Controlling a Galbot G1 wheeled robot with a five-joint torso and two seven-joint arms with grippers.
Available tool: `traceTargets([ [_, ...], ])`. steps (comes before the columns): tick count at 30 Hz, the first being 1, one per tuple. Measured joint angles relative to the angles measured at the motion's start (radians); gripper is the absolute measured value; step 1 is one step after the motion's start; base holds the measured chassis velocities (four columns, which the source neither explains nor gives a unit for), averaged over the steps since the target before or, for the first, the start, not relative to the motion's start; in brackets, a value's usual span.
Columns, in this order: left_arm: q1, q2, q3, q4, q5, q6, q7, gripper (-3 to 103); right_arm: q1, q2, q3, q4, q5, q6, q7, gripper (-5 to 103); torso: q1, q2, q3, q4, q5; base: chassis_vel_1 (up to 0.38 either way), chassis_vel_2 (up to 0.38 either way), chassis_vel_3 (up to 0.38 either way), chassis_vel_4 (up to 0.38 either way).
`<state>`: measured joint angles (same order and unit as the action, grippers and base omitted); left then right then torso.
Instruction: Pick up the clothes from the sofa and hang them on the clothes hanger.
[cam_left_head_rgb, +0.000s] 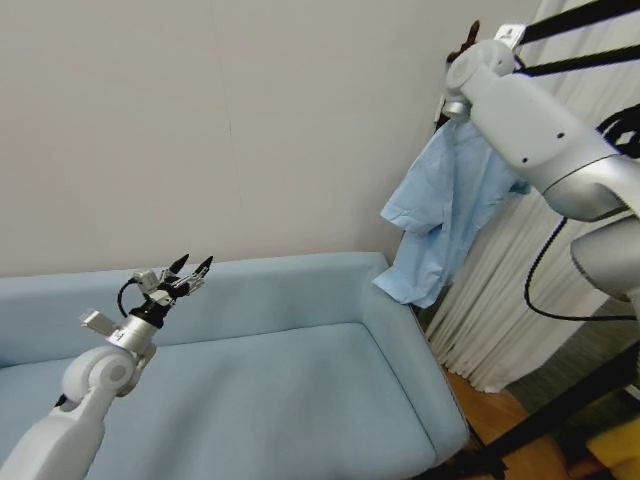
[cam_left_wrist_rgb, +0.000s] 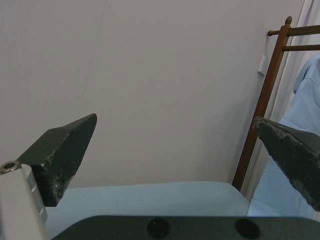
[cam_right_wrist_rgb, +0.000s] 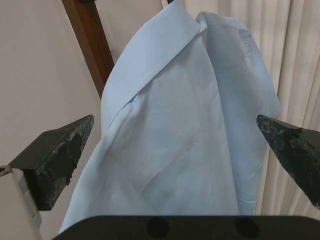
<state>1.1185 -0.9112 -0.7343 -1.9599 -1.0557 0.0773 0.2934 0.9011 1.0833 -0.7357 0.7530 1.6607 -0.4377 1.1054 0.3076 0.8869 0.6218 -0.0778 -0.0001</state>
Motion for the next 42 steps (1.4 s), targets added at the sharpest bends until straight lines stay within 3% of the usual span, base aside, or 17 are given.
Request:
traceTargets([
  [8,0.011,-0.011,-0.016,-0.011,0.007,0.0,-0.007,100,-0.022,-0.071,-0.007,0.139,0.001,0.0,0.023,100,0.0,0.0,0.0,-0.0001,0.0002,0.0,0.0,0.0,0.0],
  [16,0.083,-0.032,-0.064,-0.053,0.059,0.007,-0.073,100,-0.106,-0.171,0.034,0.42,-0.011,-0.005,0.048,100,0.0,0.0,0.0,-0.0006,0.0002,0.0,0.0,0.0,0.0],
  [18,0.11,-0.04,-0.087,-0.069,0.077,0.007,-0.095,100,-0.129,-0.181,0.048,0.467,-0.035,-0.01,0.042,100,0.0,0.0,0.0,0.0009,0.0004,0.0,0.0,0.0,0.0],
  [21,0.124,-0.048,-0.099,-0.085,0.093,0.008,-0.131,100,-0.148,-0.205,0.062,0.521,-0.069,-0.013,0.023,100,0.0,0.0,0.0,0.0008,-0.0004,0.0,0.0,0.0,0.0],
  [24,0.134,-0.059,-0.103,-0.115,0.124,0.023,-0.209,100,-0.173,-0.265,0.082,0.62,-0.106,-0.015,-0.042,100,0.0,0.0,0.0,-0.0002,-0.0001,0.0,0.0,0.0,0.0],
  [25,0.134,-0.059,-0.103,-0.115,0.124,0.023,-0.209,100,-0.173,-0.265,0.082,0.62,-0.106,-0.015,-0.042,100,0.0,0.0,0.0,-0.0002,-0.0001,0.0,0.0,0.0,0.0],
  [29,0.139,-0.066,-0.089,-0.183,0.155,0.075,-0.35,100,-0.25,-0.369,0.139,0.807,-0.098,-0.009,-0.165,100,0.0,0.0,0.0,-0.0006,0.0001,0.0,0.0,0.0,0.0],
  [30,0.139,-0.066,-0.089,-0.183,0.155,0.075,-0.35,100,-0.25,-0.369,0.139,0.807,-0.098,-0.009,-0.165,100,0.0,0.0,0.0,-0.0006,0.0001,0.0,0.0,0.0,0.0],
  [33,0.151,-0.071,-0.083,-0.228,0.186,0.109,-0.394,100,-0.372,-0.454,0.207,0.931,-0.122,0.024,-0.339,100,0.0,0.0,0.0,0.0001,0.0001,0.0,0.0,0.0,0.0],
  [34,0.151,-0.071,-0.083,-0.228,0.186,0.109,-0.394,100,-0.372,-0.454,0.207,0.931,-0.122,0.024,-0.339,100,0.0,0.0,0.0,0.0001,0.0001,0.0,0.0,0.0,0.0],
  [37,0.161,-0.078,-0.046,-0.257,0.232,0.129,-0.426,100,-0.565,-0.562,0.329,1.05,-0.176,0.07,-0.511,100,0.0,0.0,0.0,0.0007,0.0005,0.0,0.0,0.0,0.0],
  [38,0.161,-0.078,-0.046,-0.257,0.232,0.129,-0.426,100,-0.565,-0.562,0.329,1.05,-0.176,0.07,-0.511,100,0.0,0.0,0.0,0.0007,0.0005,0.0,0.0,0.0,0.0],
  [40,0.159,-0.087,-0.019,-0.261,0.265,0.139,-0.43,100,-0.748,-0.631,0.469,1.134,-0.207,0.09,-0.58,100,0.0,0.0,0.0,-0.0014,0.0002,0.0,0.0,0.0,0.0],
  [42,0.169,-0.1,-0.016,-0.265,0.296,0.143,-0.429,100,-0.904,-0.653,0.543,1.189,-0.249,0.116,-0.605,100,0.0,0.0,0.0,-0.0016,0.0011,0.0,0.0,0.0,0.0],
])
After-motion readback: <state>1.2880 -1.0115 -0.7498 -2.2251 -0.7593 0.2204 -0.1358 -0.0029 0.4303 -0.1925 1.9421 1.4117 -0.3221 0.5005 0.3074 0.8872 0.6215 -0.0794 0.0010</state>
